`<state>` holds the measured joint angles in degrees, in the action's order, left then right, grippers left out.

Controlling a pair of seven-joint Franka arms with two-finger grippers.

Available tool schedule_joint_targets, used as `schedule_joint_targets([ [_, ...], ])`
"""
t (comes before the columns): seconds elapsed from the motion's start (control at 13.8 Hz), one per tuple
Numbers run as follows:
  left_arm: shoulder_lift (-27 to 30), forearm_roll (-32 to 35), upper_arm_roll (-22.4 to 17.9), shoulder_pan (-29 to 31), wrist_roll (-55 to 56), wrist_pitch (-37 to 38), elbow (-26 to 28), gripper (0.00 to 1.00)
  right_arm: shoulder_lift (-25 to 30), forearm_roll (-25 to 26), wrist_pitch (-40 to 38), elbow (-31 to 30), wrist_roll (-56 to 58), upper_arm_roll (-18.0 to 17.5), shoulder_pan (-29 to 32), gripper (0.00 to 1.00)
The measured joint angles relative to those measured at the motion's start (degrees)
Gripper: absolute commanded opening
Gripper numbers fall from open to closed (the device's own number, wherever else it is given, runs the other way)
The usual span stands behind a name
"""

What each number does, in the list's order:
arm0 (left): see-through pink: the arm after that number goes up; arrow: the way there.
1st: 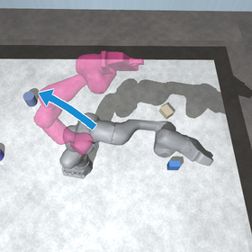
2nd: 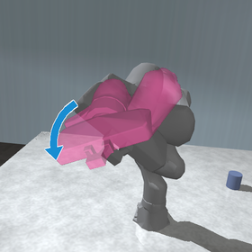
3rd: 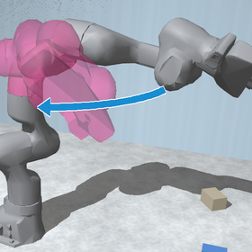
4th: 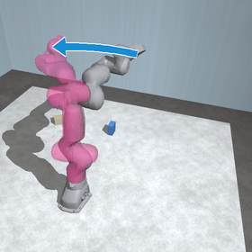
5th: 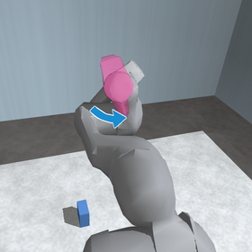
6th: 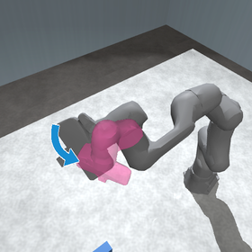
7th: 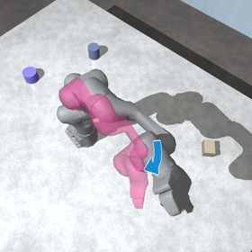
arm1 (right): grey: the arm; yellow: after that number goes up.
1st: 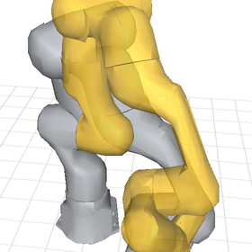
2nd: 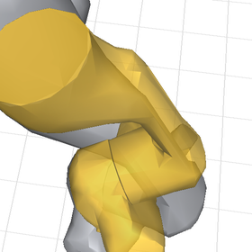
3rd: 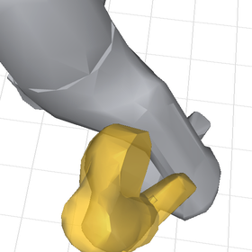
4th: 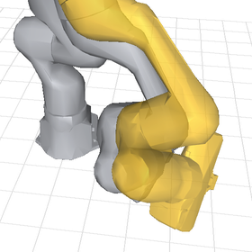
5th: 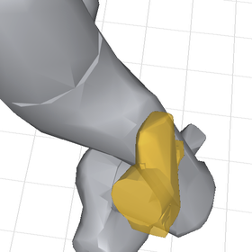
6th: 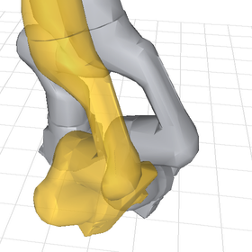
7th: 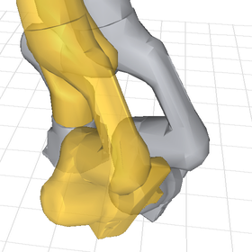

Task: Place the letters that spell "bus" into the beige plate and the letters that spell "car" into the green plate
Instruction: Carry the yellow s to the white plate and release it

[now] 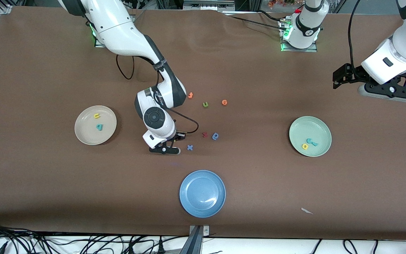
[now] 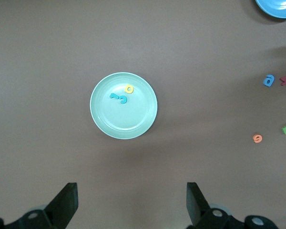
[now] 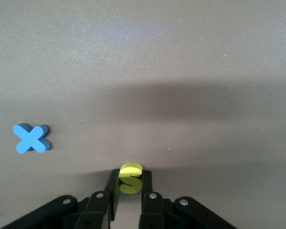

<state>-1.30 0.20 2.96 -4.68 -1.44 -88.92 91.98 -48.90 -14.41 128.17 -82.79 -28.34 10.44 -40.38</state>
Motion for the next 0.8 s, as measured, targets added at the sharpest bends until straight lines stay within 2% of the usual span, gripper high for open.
schedule_joint_targets([
  [0.29,0.00,0.00,0.00,0.00,0.00,0.00,0.00,1.00,-0.02,-1.31,-0.13,0.06,-0.01,0.03,-0.02,0.02],
  [0.58,-0.01,0.00,0.00,0.00,0.00,0.00,0.00,1.00,0.56,-1.47,-7.07,2.37,2.81,1.13,1.85,0.03],
  [0.8,-0.02,0.00,0.00,-0.05,0.00,0.00,-0.01,1.00,3.28,-1.47,-12.46,1.55,8.89,5.63,2.82,0.03],
])
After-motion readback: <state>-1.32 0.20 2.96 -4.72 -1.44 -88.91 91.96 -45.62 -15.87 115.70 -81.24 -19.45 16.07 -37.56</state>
